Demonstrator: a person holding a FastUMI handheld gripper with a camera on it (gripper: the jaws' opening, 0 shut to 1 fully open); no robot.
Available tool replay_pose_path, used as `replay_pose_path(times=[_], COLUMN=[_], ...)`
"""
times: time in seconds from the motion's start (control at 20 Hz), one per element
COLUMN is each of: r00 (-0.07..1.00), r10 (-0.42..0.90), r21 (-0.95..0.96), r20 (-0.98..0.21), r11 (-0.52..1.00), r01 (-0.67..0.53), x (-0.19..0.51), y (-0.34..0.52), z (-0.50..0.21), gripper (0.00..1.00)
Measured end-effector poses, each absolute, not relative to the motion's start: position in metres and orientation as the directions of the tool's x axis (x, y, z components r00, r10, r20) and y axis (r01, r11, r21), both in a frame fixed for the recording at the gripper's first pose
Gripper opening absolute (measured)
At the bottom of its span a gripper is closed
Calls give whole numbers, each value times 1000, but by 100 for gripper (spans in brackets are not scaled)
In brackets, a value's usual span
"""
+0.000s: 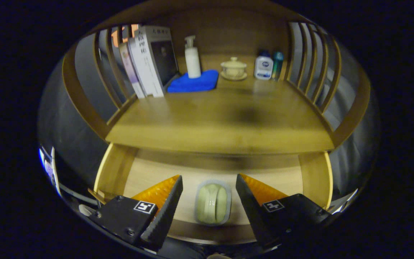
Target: Pull open the drawer, take out the items inside it, and place them on the countertop above the cabinet.
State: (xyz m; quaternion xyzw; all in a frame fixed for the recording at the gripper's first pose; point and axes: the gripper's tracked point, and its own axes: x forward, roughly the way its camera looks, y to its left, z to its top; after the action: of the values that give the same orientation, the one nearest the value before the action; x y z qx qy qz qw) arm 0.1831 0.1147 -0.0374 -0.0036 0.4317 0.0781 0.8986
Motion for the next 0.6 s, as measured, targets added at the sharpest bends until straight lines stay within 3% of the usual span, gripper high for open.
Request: replay_pose_path(times=[0.3, 0.4, 0.6], r00=[431, 424, 381], r10=[56, 0, 47], r21=[12, -34, 16], r20=[-901, -905, -923], r11=[995, 997, 996], r01=[-103, -74, -86], x=[168, 171, 167], y=[106, 96, 104], z=[-86, -93, -106], gripper=[83, 73, 48])
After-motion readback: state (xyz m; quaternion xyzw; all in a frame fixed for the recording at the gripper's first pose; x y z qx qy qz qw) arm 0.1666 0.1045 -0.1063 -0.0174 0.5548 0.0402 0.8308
